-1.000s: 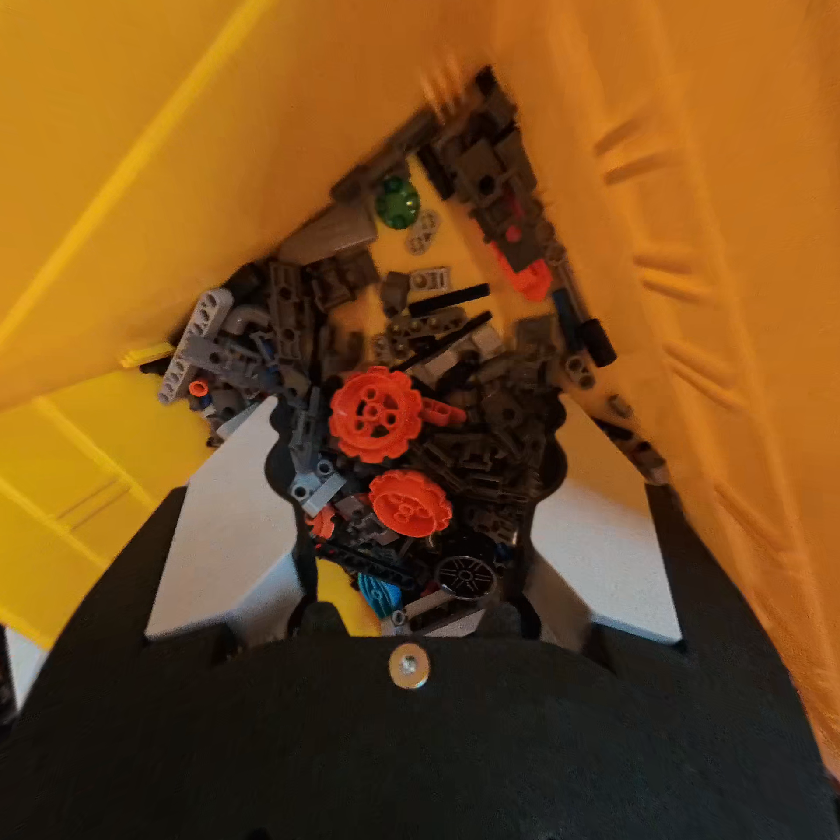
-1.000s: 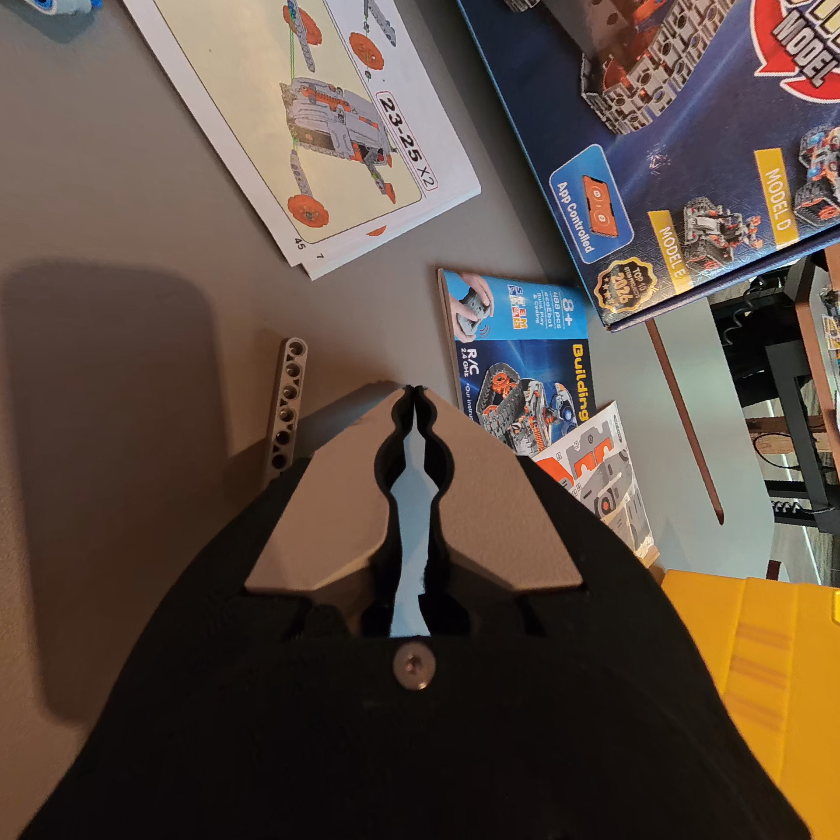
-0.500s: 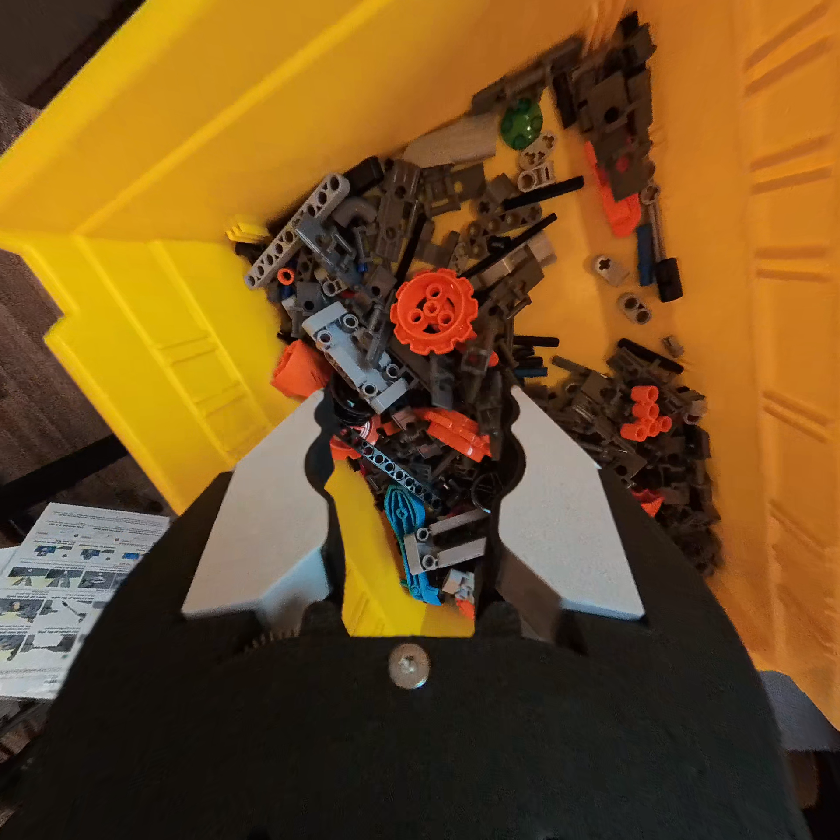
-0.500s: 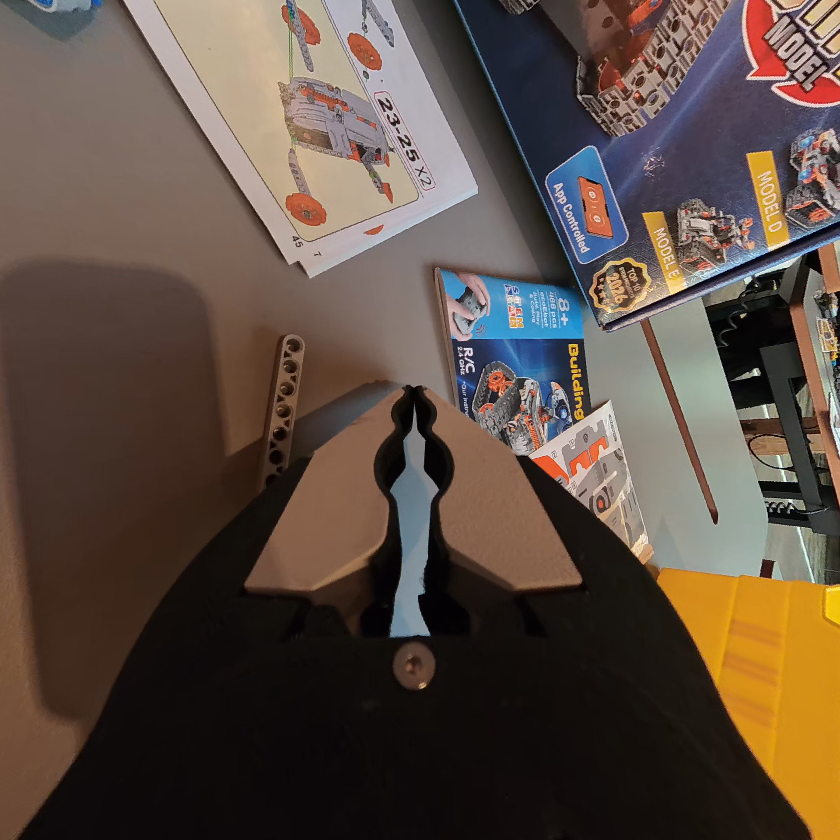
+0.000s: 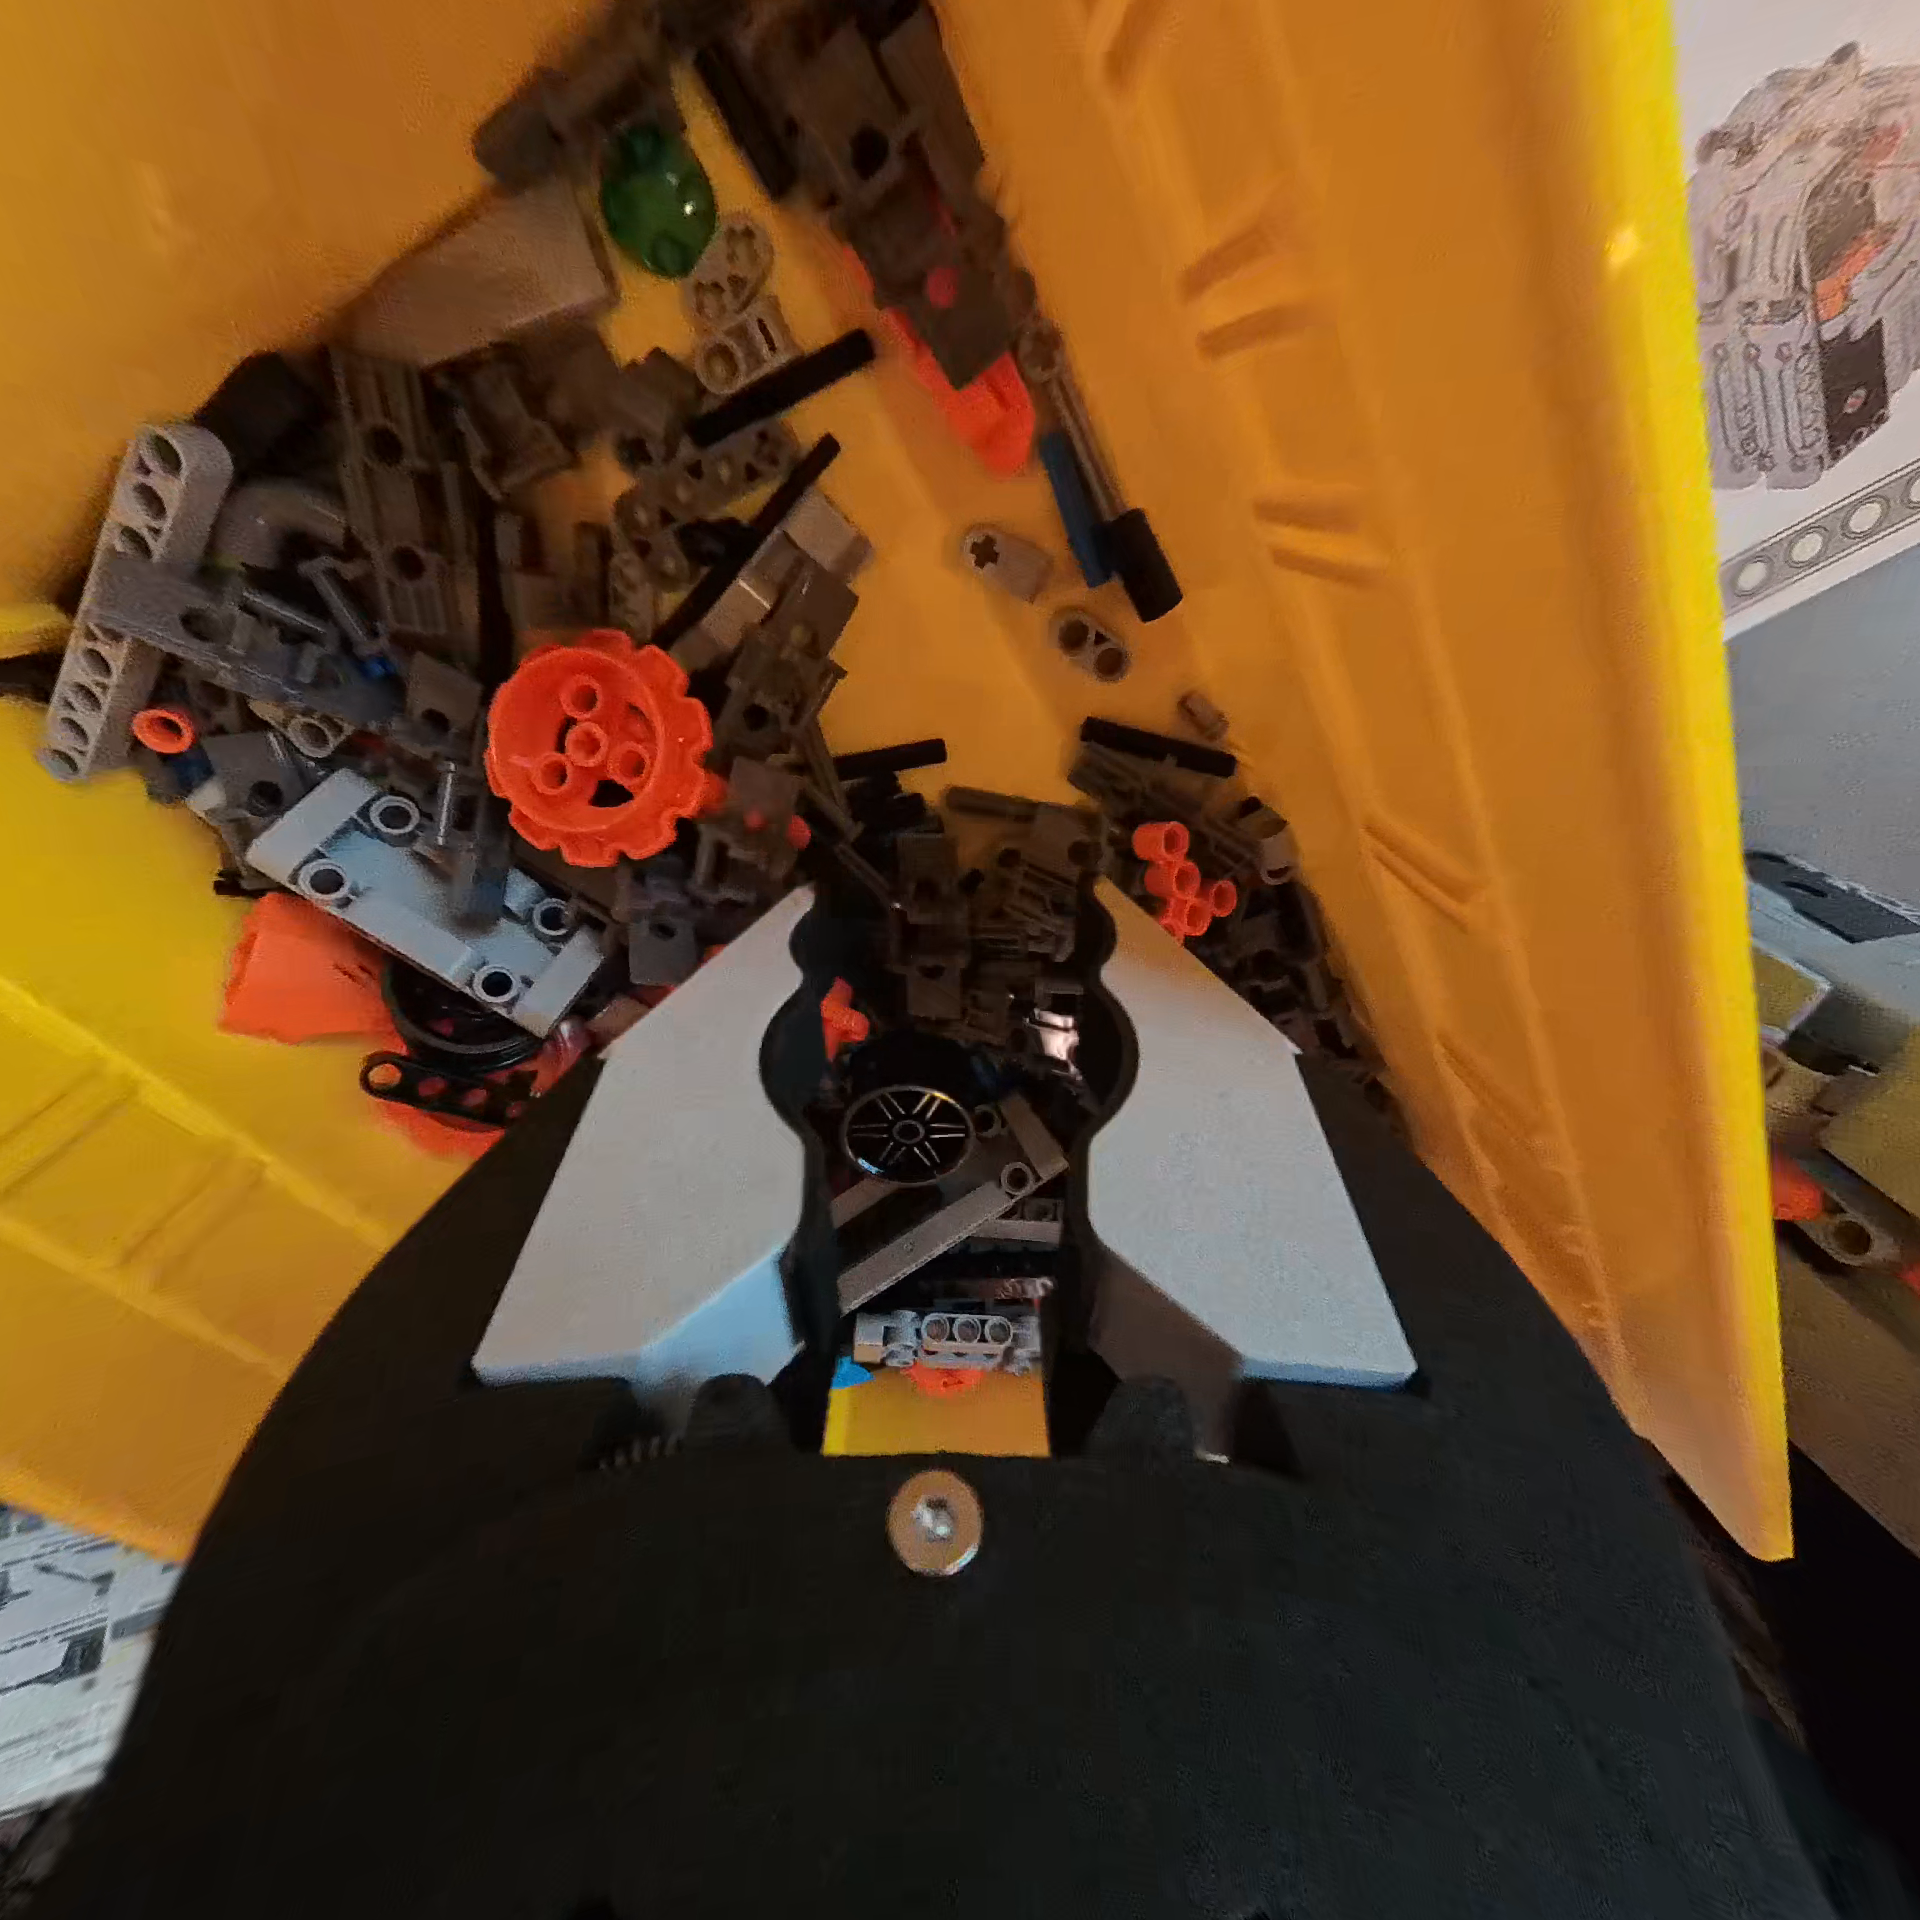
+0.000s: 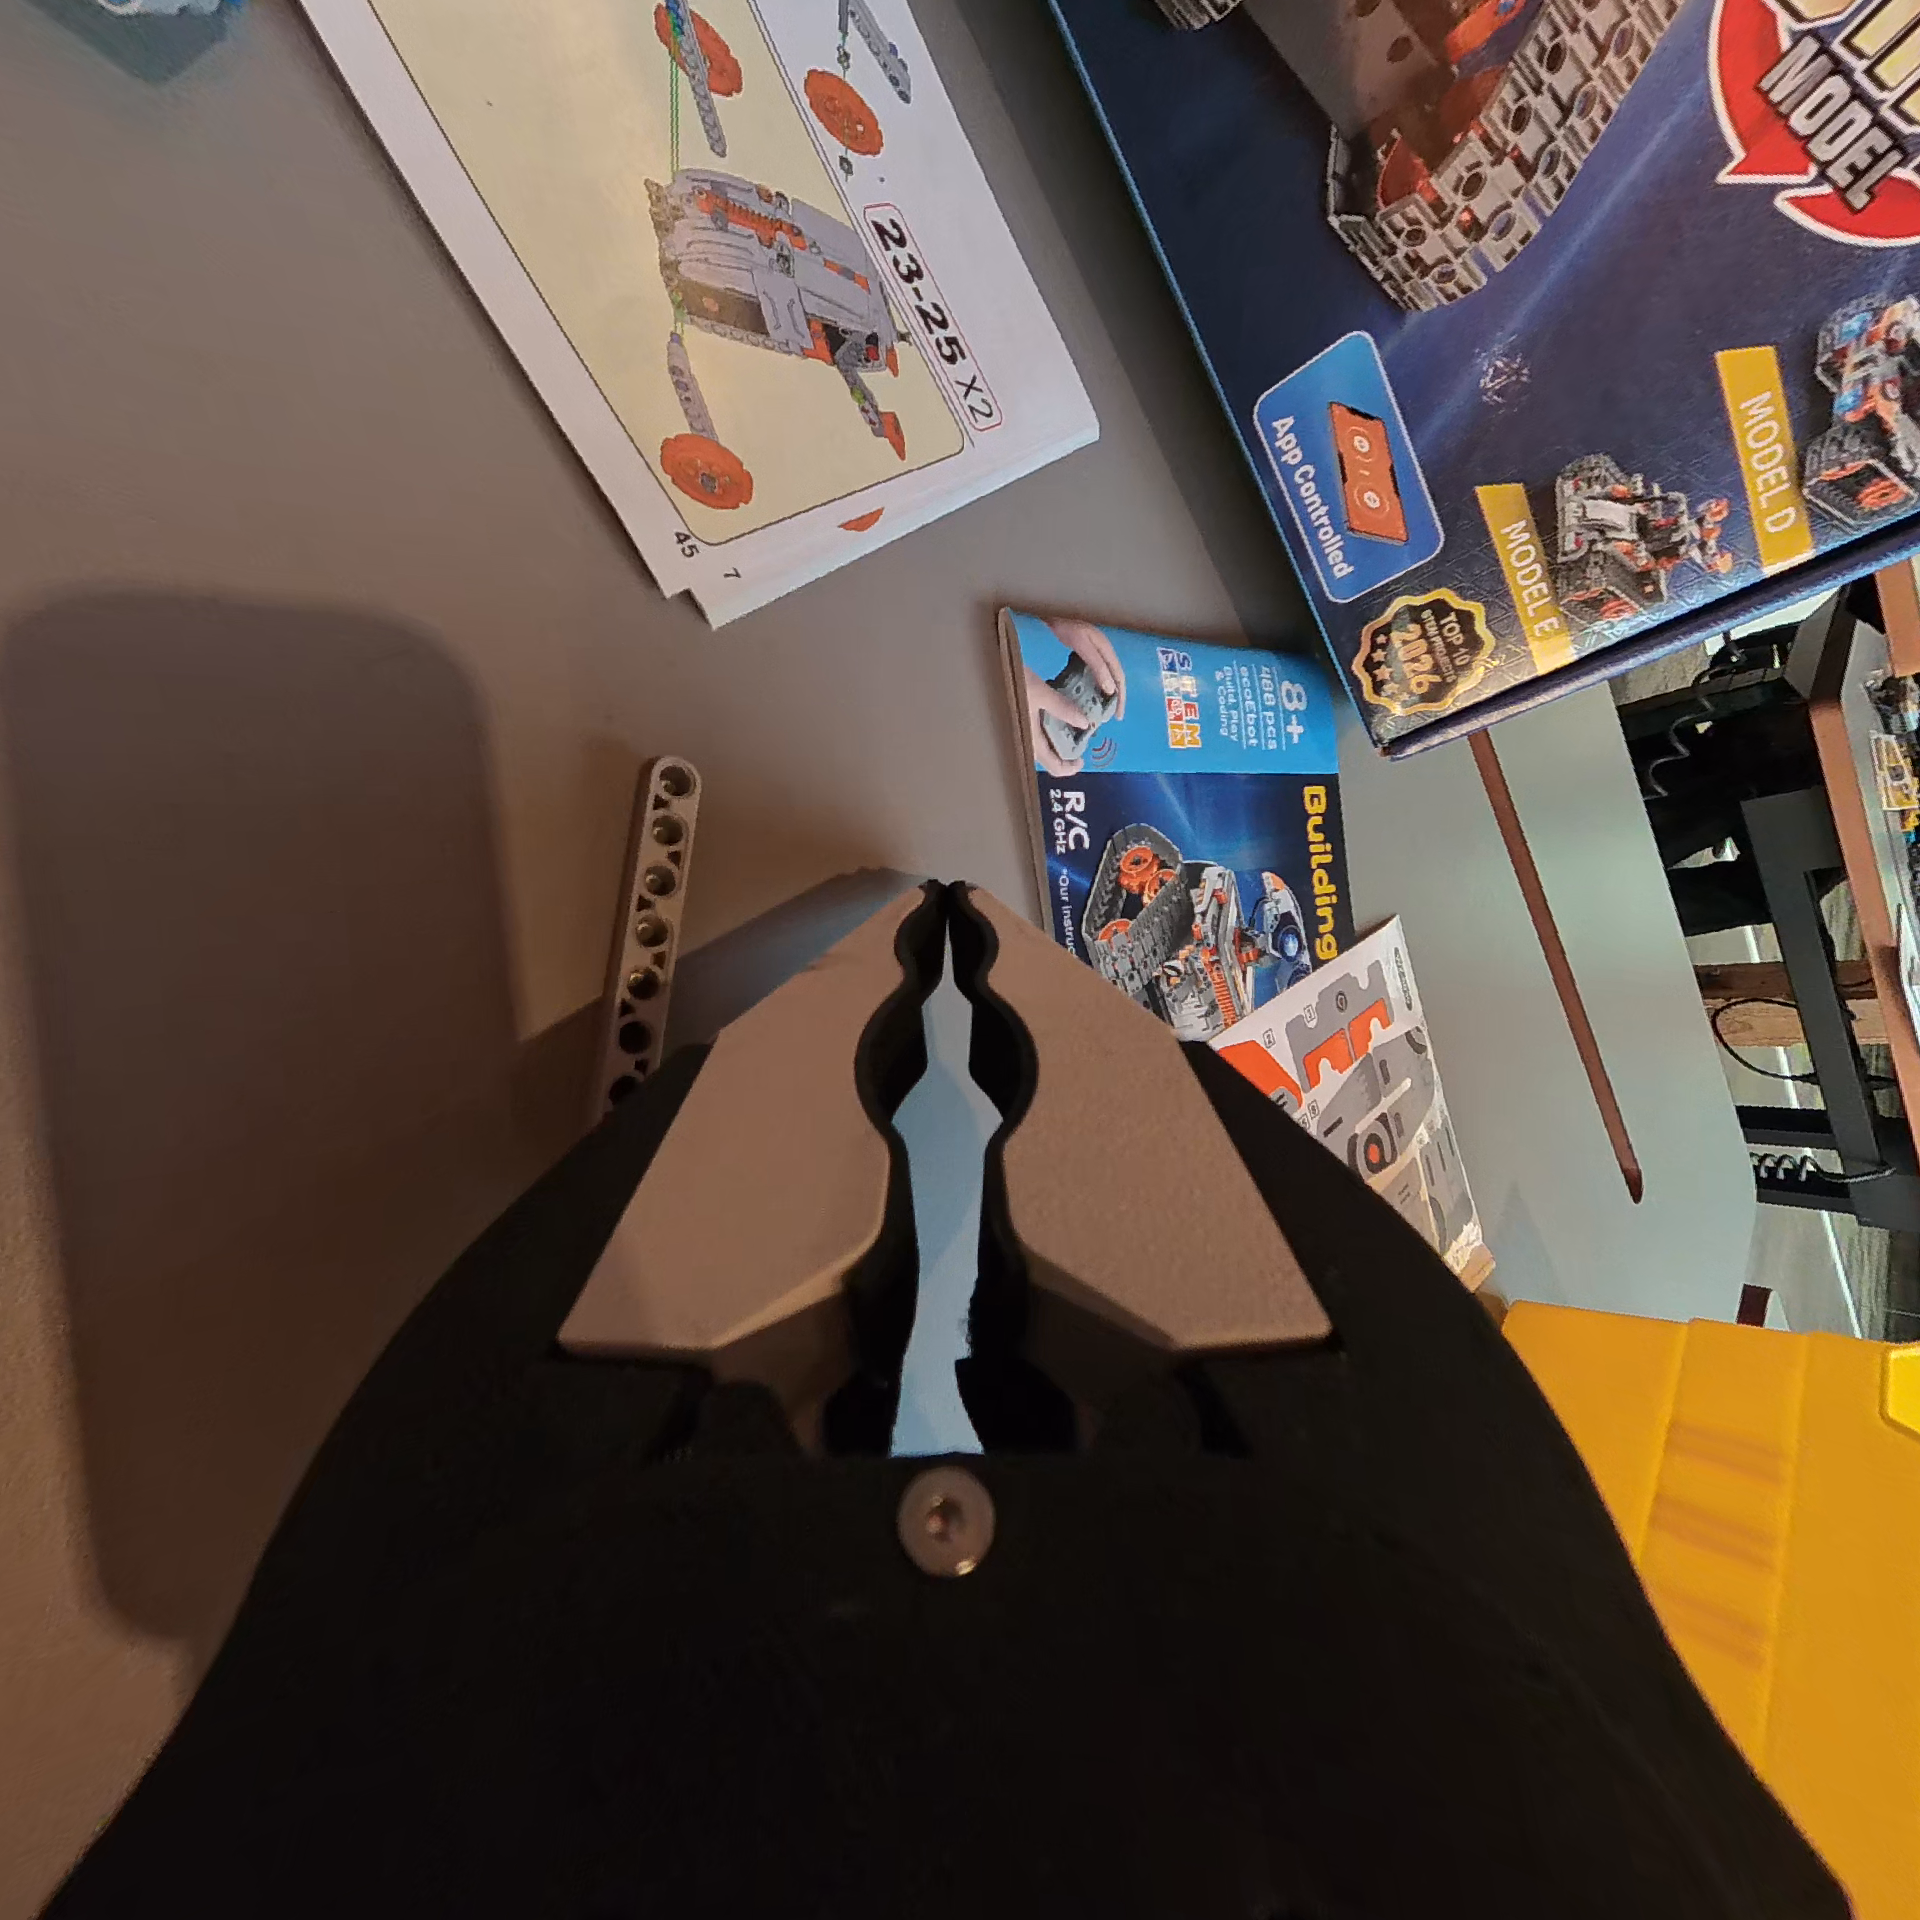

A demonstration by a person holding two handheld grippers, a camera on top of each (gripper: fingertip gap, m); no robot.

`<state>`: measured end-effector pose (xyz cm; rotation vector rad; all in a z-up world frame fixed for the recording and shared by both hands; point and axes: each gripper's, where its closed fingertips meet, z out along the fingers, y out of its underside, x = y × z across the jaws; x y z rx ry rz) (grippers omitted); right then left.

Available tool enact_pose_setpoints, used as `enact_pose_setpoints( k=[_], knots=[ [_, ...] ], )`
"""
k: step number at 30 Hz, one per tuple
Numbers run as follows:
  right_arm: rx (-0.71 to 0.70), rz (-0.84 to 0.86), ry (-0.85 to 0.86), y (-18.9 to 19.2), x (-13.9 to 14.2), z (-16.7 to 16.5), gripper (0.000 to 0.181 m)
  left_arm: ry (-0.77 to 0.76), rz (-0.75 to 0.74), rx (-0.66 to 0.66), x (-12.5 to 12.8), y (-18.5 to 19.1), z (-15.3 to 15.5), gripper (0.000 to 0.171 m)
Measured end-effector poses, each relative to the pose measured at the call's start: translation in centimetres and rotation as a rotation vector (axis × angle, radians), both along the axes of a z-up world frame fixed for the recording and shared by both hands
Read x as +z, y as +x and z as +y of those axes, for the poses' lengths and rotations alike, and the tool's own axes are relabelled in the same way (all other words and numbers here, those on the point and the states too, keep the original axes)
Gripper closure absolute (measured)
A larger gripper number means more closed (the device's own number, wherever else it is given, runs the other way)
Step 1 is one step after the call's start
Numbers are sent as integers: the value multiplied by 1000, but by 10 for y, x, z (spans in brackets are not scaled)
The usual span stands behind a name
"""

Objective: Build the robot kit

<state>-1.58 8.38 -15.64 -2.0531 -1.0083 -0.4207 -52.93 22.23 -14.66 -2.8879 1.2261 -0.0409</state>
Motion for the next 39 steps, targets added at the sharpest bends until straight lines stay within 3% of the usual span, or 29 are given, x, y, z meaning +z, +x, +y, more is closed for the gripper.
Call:
enact_pose_setpoints(
  k=[4, 22, 30, 39],
  knots=[
    [2, 0, -3, 0, 0, -1, 181, 5, 27, 7, -2, -3, 2, 133],
    [11, -14, 1, -1, 2, -1, 181, -13, 65, 17, -6, -11, 2, 133],
    [-21, 160, 96, 3, 27, 2, 181, -7, 90, 14, -7, -17, 4, 142],
    [-15, 139, 87, 3, 25, 2, 181, -3, 111, 41, -6, -25, 7, 146]
  ],
)
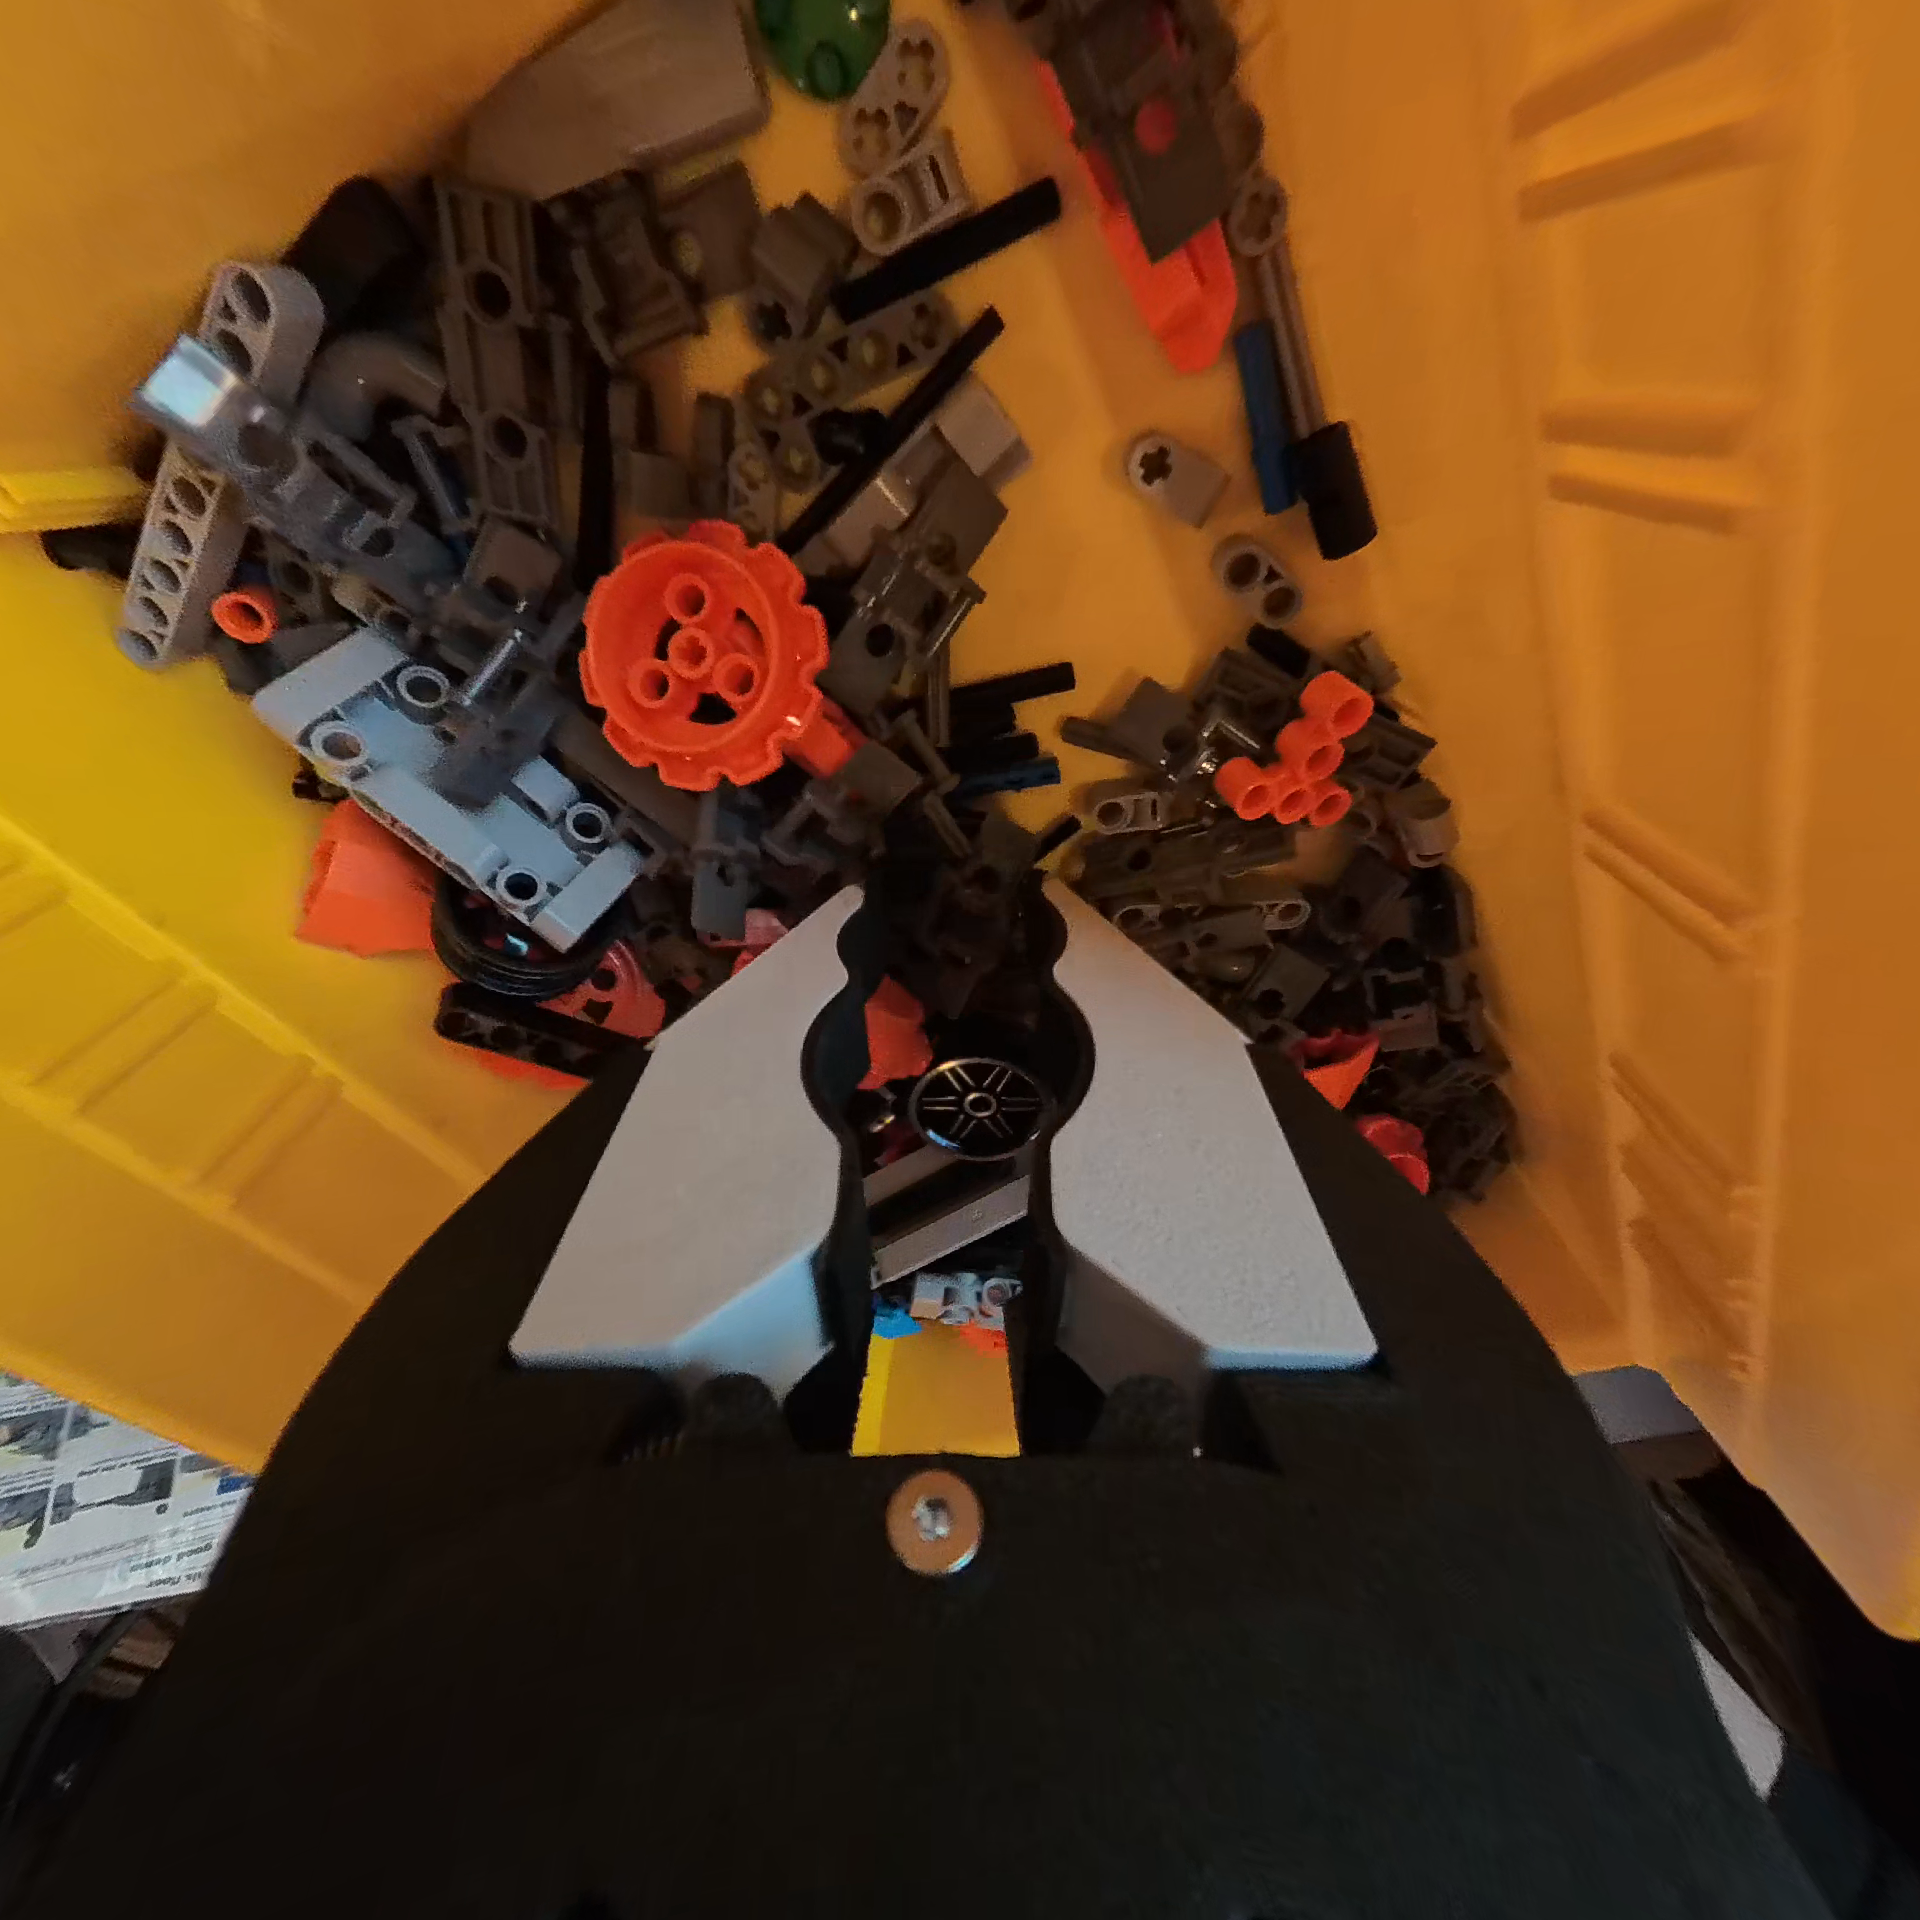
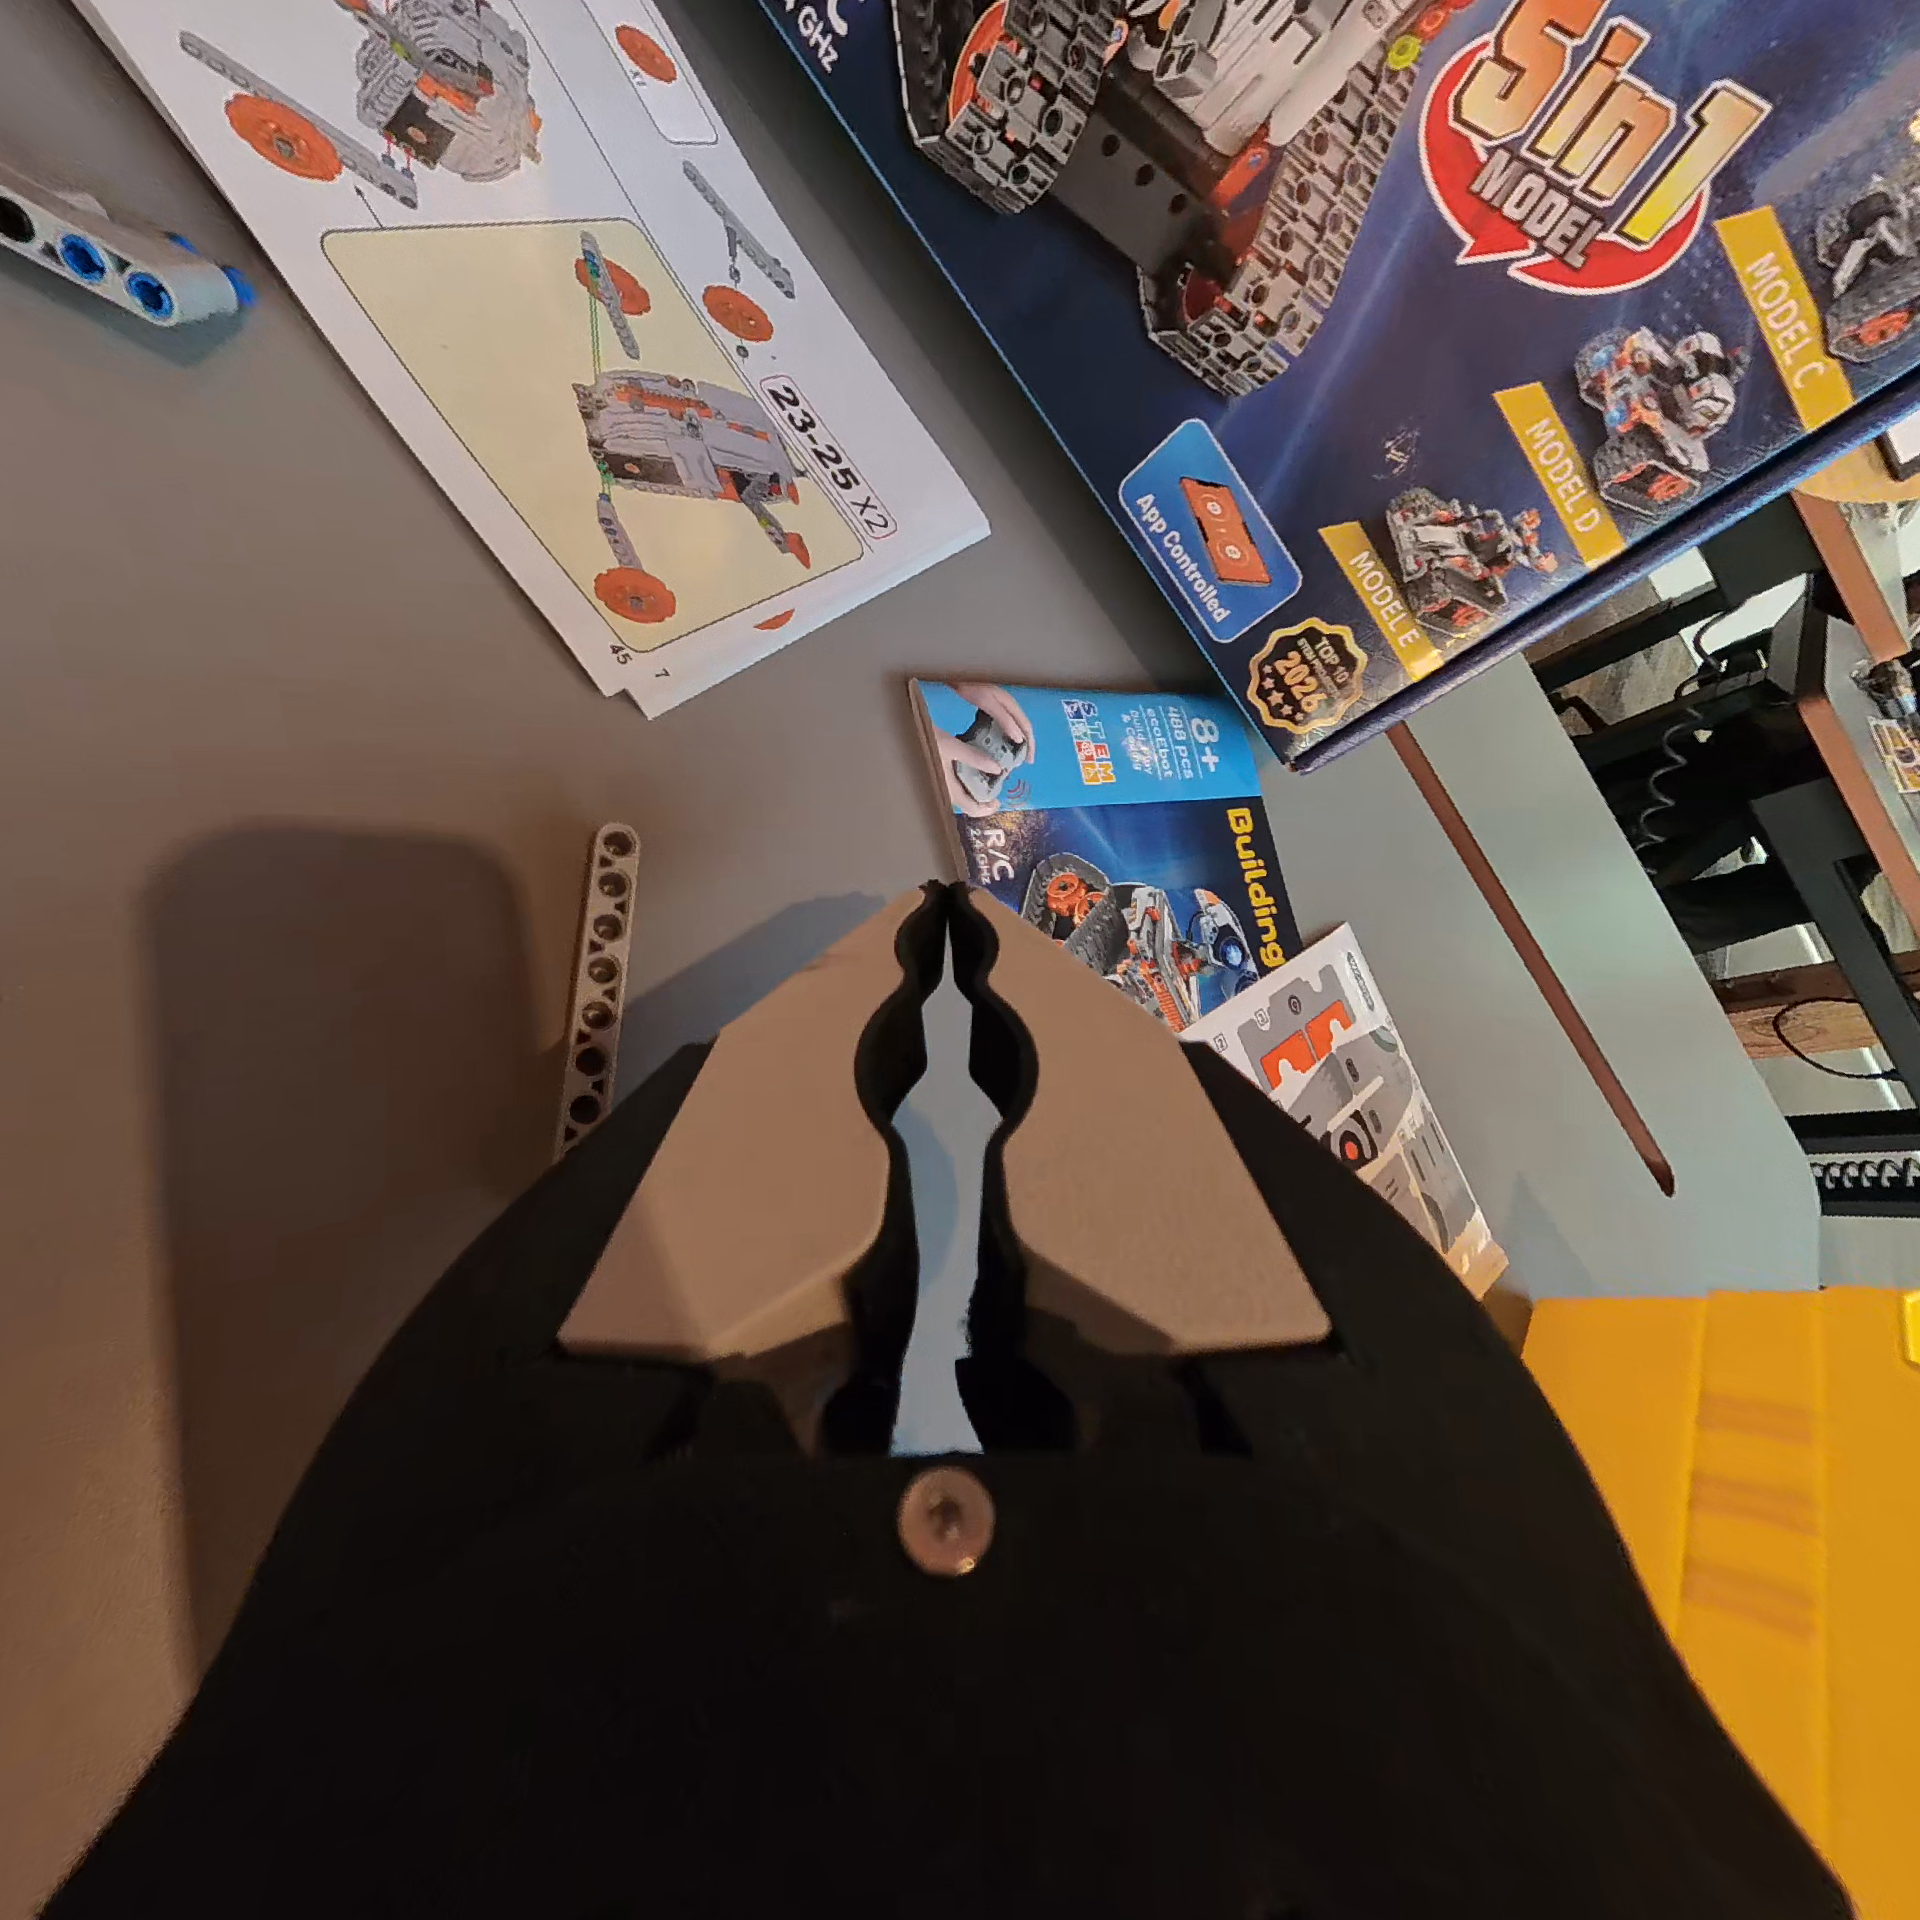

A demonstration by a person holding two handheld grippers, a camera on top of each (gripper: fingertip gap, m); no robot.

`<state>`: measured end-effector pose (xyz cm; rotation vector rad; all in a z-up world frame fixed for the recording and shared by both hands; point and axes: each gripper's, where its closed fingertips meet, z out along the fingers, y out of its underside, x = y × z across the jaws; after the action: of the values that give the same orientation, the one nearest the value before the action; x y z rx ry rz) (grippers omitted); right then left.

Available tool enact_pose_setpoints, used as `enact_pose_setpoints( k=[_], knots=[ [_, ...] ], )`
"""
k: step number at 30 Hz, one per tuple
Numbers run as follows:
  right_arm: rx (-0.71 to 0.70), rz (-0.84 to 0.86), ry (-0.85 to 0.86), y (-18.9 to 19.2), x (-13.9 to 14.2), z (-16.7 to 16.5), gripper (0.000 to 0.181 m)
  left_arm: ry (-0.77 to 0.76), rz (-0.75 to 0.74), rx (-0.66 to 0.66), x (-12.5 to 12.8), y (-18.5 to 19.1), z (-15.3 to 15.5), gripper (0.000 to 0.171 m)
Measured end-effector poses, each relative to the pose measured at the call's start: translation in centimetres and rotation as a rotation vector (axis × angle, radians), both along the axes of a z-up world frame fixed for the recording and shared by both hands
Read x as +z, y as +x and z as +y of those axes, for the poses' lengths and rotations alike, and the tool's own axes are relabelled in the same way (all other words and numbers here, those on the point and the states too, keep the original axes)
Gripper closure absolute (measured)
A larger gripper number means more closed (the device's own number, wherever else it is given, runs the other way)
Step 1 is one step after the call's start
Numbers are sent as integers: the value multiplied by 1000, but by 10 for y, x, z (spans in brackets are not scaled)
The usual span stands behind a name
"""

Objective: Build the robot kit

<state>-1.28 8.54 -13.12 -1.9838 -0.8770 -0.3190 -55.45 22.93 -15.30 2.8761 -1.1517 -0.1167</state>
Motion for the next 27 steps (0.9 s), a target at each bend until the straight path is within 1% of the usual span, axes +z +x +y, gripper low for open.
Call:
enact_pose_setpoints(
  k=[4, 7, 8, 13, 15, 16, 17, 19, 20, 21, 23, 24, 25, 26, 27],
  knots=[
    [0, -4, -7, 0, -2, 0, 181, 39, -16, 27, 7, -6, 6, 146],
    [0, -6, -4, 1, -1, -1, 181, 99, 28, 79, 12, -27, 17, 147],
    [0, -5, -3, 1, -1, -1, 181, 94, 10, 96, 12, -29, 17, 154],
    [-4, -13, -12, 2, -3, 0, 181, 147, -21, 153, 18, -40, 28, 154],
    [-6, -13, -10, 2, -3, 0, 181, 152, -50, 146, 20, -34, 28, 140],
    [-7, -11, -9, 2, -3, 0, 181, 143, -84, 133, 21, -26, 27, 137],
    [-8, -10, -9, 3, -3, 0, 181, 136, -127, 116, 22, -16, 25, 138],
    [-7, -8, -8, 3, -3, 0, 181, 107, -222, 64, 25, 9, 19, 145],
    [-7, -8, -10, 3, -3, 0, 181, 90, -246, 35, 24, 19, 15, 148],
    [-7, -7, -12, 3, -4, 0, 181, 73, -245, 9, 21, 24, 12, 150],
    [-5, -9, -13, 3, -4, 0, 181, 47, -198, -15, 10, 25, 10, 149],
    [-4, -8, -12, 2, -4, 0, 181, 45, -163, -6, 5, 21, 13, 147],
    [-4, -8, -12, 2, -4, 0, 181, 59, -141, 12, 1, 17, 19, 156],
    [-7, -11, -10, 3, -4, 0, 181, 79, -141, 38, 1, 15, 25, 159],
    [-10, -16, -6, 4, -3, 0, 181, 112, -151, 69, 3, 13, 34, 155]
  ],
)
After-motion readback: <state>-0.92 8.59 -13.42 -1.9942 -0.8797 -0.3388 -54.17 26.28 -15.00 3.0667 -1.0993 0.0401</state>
